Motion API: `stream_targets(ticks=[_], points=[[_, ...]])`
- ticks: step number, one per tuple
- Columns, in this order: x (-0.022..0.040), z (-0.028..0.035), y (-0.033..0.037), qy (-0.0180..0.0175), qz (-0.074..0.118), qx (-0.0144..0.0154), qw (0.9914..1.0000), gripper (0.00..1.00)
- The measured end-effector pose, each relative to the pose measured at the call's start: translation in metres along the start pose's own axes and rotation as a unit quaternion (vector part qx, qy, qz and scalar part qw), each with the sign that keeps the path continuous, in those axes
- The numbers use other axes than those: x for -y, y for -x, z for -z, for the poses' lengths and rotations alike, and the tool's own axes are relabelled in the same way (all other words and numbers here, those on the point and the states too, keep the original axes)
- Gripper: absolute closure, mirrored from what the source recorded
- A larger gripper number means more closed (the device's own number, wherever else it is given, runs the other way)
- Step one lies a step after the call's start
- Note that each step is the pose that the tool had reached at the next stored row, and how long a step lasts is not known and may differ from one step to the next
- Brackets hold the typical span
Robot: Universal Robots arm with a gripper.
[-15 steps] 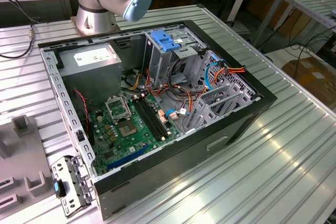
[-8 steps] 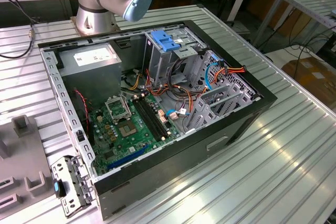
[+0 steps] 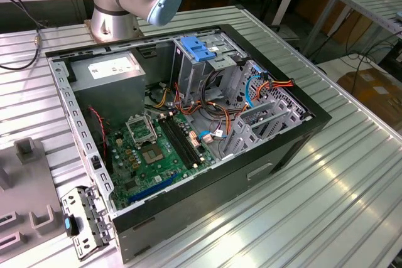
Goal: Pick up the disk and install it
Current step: 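Pick up the disk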
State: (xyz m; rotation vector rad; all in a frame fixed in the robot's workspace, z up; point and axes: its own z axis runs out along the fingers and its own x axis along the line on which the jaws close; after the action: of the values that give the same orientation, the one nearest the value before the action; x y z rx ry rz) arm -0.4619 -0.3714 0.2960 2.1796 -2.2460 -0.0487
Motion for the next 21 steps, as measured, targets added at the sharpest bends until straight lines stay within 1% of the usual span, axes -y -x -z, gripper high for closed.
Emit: stream_targets(ticks=[10, 12, 16, 20, 21], points=[[0.0000, 0.0001, 0.0000, -0.0001, 0.000, 0.0000, 1.00000, 0.63], [0.0000, 0.0011, 0.0000, -0.0001, 0.000, 0.0000, 1.00000, 0.63], [-0.0001, 0.0046, 0.0001, 0.0000, 0.000, 0.0000, 1.00000, 0.63], [-0.0003, 0.0118, 0.0001, 0.0000, 0.000, 0.0000, 1.00000, 0.63], [-0.0004, 0.0146, 0.0002, 0.0000, 0.000, 0.0000, 1.00000, 0.63]])
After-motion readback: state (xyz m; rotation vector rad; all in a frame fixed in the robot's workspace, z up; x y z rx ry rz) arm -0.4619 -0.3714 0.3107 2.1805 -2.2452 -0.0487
